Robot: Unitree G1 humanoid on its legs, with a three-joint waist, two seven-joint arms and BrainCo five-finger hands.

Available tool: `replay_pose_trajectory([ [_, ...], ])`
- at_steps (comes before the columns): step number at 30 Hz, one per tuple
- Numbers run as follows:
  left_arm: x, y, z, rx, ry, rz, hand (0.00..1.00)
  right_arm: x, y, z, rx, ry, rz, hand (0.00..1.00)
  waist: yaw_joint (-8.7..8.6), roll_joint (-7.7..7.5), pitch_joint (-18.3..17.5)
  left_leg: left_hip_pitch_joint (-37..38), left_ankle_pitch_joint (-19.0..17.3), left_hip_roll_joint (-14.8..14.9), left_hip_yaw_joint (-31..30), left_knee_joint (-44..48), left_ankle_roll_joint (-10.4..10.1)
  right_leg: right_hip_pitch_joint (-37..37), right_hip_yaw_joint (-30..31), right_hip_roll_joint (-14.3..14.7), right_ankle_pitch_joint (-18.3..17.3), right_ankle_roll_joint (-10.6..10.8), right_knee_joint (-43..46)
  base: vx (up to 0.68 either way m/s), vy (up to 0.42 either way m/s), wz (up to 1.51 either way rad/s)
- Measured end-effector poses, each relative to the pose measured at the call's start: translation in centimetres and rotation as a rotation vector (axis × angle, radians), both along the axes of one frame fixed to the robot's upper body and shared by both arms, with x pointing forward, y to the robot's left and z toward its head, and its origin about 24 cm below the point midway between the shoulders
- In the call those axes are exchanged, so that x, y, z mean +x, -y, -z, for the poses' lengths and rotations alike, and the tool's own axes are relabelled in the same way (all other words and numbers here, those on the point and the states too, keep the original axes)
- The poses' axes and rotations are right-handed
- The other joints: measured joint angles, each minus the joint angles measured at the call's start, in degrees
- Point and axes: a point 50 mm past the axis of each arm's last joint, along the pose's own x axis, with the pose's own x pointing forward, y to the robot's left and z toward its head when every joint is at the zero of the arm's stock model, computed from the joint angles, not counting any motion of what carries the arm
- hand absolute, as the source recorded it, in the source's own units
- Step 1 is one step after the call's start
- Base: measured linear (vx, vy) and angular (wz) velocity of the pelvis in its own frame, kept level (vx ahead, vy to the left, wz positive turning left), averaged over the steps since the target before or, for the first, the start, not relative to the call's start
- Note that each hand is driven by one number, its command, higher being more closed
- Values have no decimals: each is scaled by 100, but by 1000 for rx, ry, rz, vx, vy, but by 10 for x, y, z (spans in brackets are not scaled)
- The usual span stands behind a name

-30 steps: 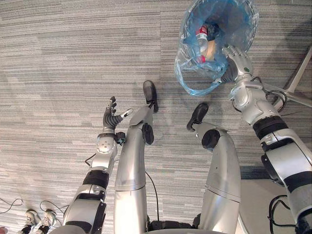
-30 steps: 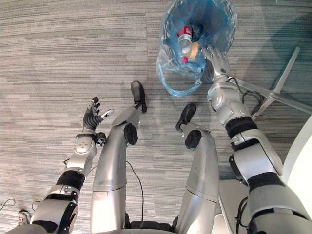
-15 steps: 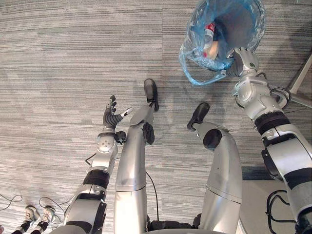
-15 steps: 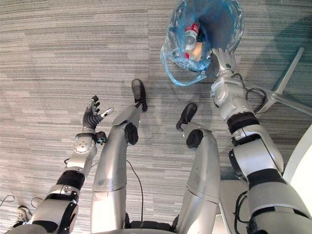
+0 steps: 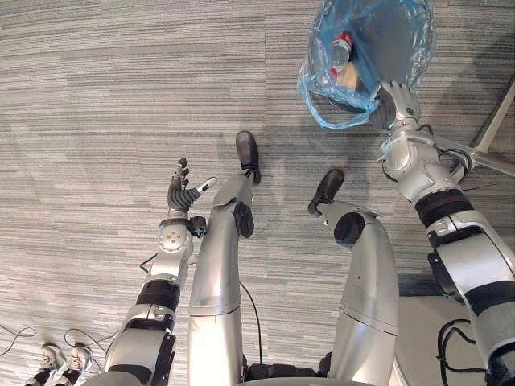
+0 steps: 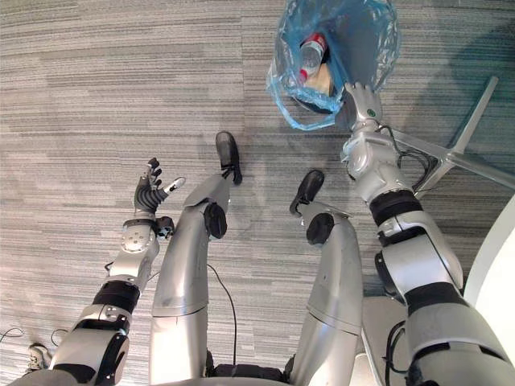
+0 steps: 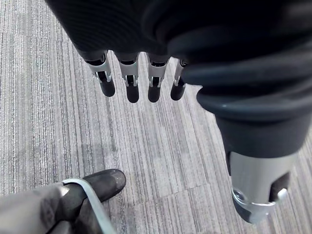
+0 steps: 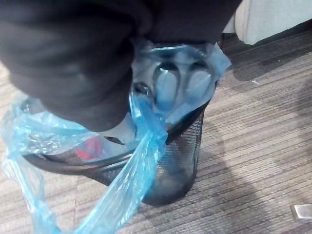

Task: Gather rubbish on tea table into small bin, then transfer packed bag to large trash can.

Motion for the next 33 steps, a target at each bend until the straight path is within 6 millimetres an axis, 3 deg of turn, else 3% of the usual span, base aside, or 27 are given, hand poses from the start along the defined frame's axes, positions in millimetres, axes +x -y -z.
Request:
replay_pose_trajectory([
  [7, 0, 3, 2, -17, -7, -2, 0, -11, -22, 6, 87, 64, -109, 100, -4, -6, -3, 93, -18, 104, -57, 120, 17, 174, -33, 102, 2, -4, -15, -44, 7, -7],
  [16, -3, 11, 16, -8, -80, 9, 0, -45, -46, 24, 337, 172, -250, 100, -21, -58, -31, 618, -46, 186, -63, 50, 31, 742, -68, 216, 9, 1, -201, -76, 4, -6],
  [22, -25, 13, 47, 8, -179, 28, 0, -75, -64, 52, 526, 160, -322, 100, -26, -79, -43, 1739, -44, 157, 46, -417, 30, 1822, -77, 285, 81, 91, -683, -51, -26, -4],
  [25, -41, 12, 61, 28, -223, 33, 0, -98, -80, 56, 622, 196, -406, 100, -37, -190, -109, 2500, -37, 125, 131, -817, 16, 2539, -51, 358, 138, 177, -1111, 6, -49, -11],
  [28, -56, 12, 75, 26, -269, 33, 0, -112, -82, 59, 667, 218, -439, 100, -48, -292, -267, 3072, -40, 98, 166, -1069, -27, 3154, -82, 421, 198, 244, -1512, 91, -53, -3],
  [33, -79, 15, 97, -9, -352, 19, 0, -129, -80, 66, 683, 206, -463, 100, -34, -295, -649, 3883, -127, 64, 206, -1383, -51, 4094, -183, 480, 302, 313, -2116, 128, -28, -1],
])
